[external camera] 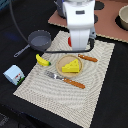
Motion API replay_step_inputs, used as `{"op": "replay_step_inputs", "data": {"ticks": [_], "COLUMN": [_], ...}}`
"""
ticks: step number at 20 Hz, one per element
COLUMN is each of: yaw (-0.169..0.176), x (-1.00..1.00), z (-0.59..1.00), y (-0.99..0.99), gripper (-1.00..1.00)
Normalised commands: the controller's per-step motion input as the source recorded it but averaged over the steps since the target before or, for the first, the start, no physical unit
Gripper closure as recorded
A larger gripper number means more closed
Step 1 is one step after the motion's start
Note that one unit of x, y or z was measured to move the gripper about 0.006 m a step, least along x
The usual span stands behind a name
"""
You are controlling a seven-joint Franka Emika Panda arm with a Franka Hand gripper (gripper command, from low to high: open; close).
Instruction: Interact with the objects in diverse but meaningful ways.
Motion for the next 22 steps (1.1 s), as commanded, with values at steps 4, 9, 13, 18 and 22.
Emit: {"op": "replay_step_inputs", "data": {"ticks": [4,9,13,18,22], "yaw": [0.048,0.058,0.052,0.042,0.019], "x": [0.0,-0.01,-0.2,-0.31,-0.22], "z": [-0.25,-0.35,-0.63,-0.58,-0.2], "y": [0.87,0.7,0.36,0.28,0.29], "gripper": [1.0,1.0,1.0,1.0,1.0]}}
